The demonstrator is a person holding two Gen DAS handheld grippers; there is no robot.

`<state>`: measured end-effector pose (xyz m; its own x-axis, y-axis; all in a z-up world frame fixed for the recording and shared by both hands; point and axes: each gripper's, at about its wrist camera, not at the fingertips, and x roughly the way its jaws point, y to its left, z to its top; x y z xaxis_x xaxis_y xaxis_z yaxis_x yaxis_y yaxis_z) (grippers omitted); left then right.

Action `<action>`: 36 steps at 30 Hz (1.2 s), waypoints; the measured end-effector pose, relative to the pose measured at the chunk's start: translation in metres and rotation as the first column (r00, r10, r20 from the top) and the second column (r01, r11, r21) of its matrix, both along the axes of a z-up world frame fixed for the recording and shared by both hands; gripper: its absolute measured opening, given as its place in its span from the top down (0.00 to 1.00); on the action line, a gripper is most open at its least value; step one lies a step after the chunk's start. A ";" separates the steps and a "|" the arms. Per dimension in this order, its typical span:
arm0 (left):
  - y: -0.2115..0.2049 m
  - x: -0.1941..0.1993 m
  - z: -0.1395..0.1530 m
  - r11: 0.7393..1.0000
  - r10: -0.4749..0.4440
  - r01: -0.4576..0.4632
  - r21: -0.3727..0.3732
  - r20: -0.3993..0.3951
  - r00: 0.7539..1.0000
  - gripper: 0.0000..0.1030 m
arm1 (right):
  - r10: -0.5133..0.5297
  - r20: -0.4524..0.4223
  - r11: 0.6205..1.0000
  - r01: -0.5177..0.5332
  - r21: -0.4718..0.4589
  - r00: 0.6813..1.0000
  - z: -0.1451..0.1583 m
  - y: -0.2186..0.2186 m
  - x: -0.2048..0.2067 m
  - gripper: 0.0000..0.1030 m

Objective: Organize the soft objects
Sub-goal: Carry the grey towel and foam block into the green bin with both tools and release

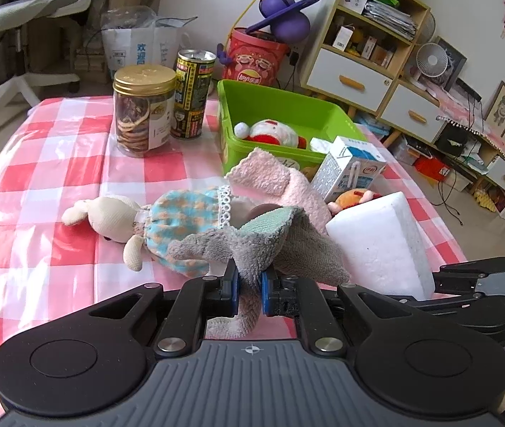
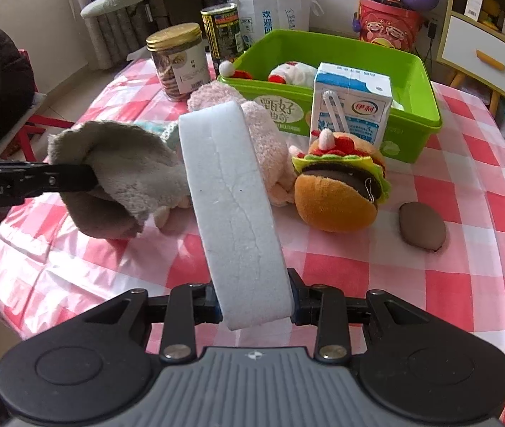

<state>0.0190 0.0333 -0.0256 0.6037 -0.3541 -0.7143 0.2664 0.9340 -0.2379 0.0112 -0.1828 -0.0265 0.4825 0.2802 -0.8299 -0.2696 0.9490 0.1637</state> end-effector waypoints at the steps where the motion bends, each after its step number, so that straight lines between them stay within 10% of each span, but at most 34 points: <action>1: 0.000 0.000 0.001 1.000 0.000 0.000 -0.004 0.003 1.000 0.93 | -0.001 0.002 1.000 0.001 0.008 1.000 0.001 -0.001 0.000 0.93; 22: -0.006 0.016 0.053 0.984 0.081 -0.060 -0.169 0.117 0.990 0.95 | -0.136 0.159 0.946 0.080 0.313 0.978 0.086 -0.054 0.015 0.93; 36: -0.053 0.098 0.077 0.986 0.092 -0.073 -0.148 0.129 0.987 0.95 | -0.279 0.156 0.948 0.245 0.204 0.948 0.090 -0.109 0.101 0.93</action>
<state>0.1167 -0.0201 0.0518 0.7228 -0.3909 -0.5698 0.2285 0.9134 -0.3369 0.1122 -0.2915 0.0637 0.6955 0.2598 -0.6699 -0.0561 0.9491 0.3099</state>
